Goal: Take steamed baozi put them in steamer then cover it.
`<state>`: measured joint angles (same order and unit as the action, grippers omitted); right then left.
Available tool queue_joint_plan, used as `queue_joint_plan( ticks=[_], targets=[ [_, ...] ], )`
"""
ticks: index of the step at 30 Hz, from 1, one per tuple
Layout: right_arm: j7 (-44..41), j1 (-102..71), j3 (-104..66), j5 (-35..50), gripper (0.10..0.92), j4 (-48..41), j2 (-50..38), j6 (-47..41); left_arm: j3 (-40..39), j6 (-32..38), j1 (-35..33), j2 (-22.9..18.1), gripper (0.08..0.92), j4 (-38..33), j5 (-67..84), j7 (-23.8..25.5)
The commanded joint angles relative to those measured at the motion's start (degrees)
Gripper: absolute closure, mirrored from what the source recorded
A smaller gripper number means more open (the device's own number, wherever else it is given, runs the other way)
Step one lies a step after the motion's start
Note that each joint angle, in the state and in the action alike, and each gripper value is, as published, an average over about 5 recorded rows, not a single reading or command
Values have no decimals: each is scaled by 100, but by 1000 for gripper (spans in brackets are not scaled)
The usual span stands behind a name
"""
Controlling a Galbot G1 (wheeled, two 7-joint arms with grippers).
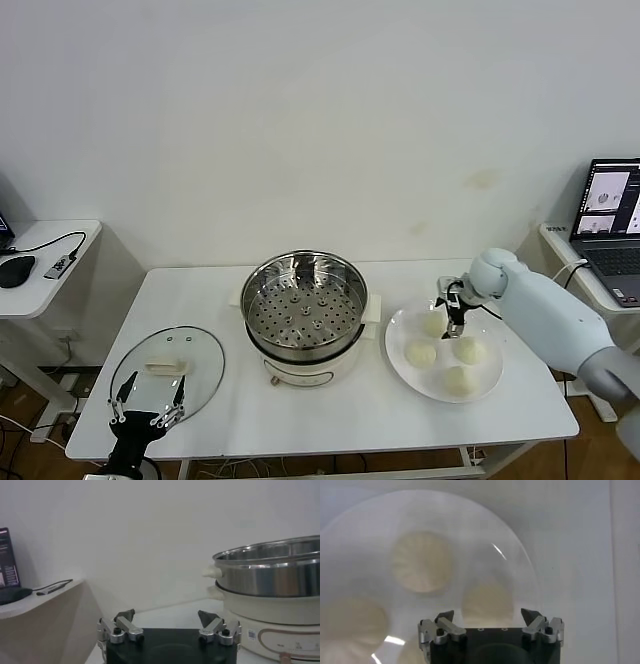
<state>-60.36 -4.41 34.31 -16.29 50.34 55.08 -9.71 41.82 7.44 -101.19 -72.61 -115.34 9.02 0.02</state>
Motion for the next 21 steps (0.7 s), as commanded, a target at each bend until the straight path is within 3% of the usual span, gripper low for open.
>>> queue_joint_plan(
  ticks=[1,13,21],
  targets=[
    [-18,55,38,-74,311,-324,220,-22,11,1,0,5,177,6,-5,-5],
    [-18,106,81,-89,435,-149,89,-66,42,43,-23,1,177,31,-8,-7],
    [-115,716,634,745,456,1101,-654,-306,63,45,-37,15,177,25,-6,3]
  ],
)
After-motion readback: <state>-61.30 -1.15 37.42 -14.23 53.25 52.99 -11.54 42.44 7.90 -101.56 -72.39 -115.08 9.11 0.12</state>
